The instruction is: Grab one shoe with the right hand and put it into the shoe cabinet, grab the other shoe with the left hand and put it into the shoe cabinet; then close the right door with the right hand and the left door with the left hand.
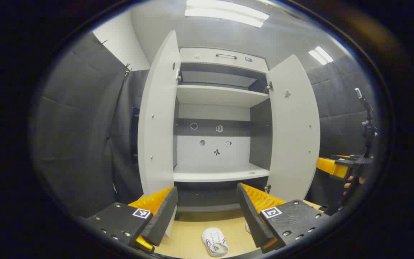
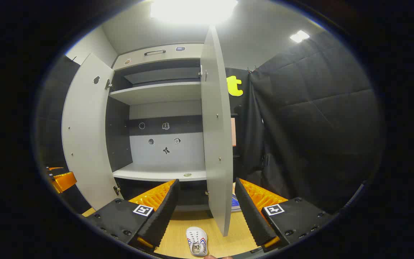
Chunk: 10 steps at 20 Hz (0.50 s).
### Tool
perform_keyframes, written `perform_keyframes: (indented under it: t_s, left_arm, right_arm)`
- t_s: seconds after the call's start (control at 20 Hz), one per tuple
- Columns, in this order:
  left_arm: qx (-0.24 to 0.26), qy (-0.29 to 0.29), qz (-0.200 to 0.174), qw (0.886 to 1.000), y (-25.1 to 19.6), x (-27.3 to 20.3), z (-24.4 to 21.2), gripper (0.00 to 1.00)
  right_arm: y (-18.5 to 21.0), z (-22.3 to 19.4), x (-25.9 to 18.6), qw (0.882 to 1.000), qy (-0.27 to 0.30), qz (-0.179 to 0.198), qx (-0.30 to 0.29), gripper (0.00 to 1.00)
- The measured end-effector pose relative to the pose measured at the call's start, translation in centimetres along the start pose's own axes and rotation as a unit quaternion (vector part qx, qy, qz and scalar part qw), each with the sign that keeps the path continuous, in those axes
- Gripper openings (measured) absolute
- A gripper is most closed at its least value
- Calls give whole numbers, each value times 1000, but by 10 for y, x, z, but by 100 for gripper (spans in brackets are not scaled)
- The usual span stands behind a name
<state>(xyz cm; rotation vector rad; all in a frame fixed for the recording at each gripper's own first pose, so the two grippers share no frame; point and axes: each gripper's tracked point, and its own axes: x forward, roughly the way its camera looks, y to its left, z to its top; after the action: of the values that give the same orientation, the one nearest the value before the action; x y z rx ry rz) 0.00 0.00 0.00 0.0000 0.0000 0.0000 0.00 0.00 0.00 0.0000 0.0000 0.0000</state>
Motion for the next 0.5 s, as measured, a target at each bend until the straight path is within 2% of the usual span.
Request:
perform_keyframes:
  t_s: [0.15,0.4,0.45,0.5]
  left_arm:
    - [12,-5,-1,1000,1,-3,3,95]
    - [4,-2,0,1000,9,-5,-1,94]
    - [4,-1,2,1000,12,-7,-3,94]
    - [3,0,4,1000,15,-7,-5,94]
  right_arm:
    - [5,-5,0,1000,5,5,-2,96]
    - [13,-6,-4,1000,6,8,4,96]
    - [15,-5,-4,1000,4,8,5,93]
    - [16,-4,-5,1000,2,7,4,96]
